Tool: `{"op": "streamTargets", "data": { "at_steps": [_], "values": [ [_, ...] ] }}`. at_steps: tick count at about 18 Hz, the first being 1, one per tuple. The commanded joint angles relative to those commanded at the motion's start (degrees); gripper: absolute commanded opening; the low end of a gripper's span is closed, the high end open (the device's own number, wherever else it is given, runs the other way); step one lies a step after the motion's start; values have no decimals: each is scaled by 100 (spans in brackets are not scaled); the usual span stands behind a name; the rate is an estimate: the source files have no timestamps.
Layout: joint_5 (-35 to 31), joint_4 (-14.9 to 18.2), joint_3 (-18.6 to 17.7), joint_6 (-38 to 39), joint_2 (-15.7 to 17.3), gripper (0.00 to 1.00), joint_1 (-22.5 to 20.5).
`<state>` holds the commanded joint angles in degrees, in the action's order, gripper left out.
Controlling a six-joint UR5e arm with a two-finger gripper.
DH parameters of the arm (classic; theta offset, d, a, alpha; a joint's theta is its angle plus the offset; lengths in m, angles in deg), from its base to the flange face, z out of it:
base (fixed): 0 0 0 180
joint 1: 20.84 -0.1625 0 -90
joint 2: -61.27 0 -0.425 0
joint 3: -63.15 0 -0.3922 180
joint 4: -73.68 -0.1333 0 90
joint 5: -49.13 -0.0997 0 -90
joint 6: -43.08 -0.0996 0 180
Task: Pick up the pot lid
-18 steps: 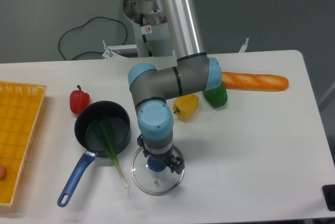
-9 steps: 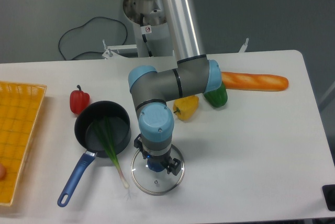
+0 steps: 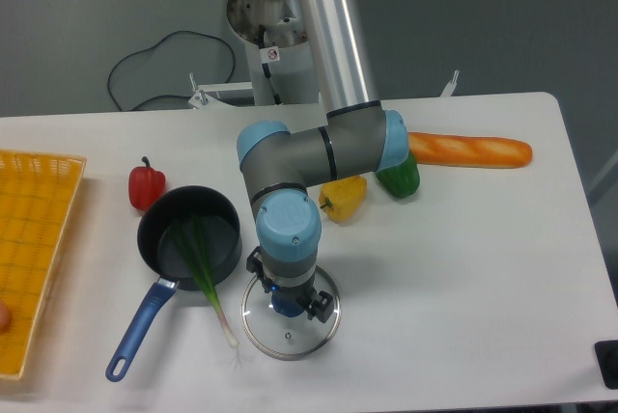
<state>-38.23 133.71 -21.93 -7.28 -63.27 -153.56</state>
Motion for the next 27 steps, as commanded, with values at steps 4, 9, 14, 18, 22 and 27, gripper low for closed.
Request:
{"op": "streamTargets", "data": {
  "at_steps": [4,9,14,18,22,27],
  "values": [
    [0,0,-18,0,-9,100,0],
    [-9,0,-26,0,-44,100,0],
    [-9,0,-18,0,-53,100,0],
    [0,9,-9,26,-26,56,-9],
    [0,9,0,35,-26,44,-18],
    [0,17,44,0,9,36,-44]
  ]
}}
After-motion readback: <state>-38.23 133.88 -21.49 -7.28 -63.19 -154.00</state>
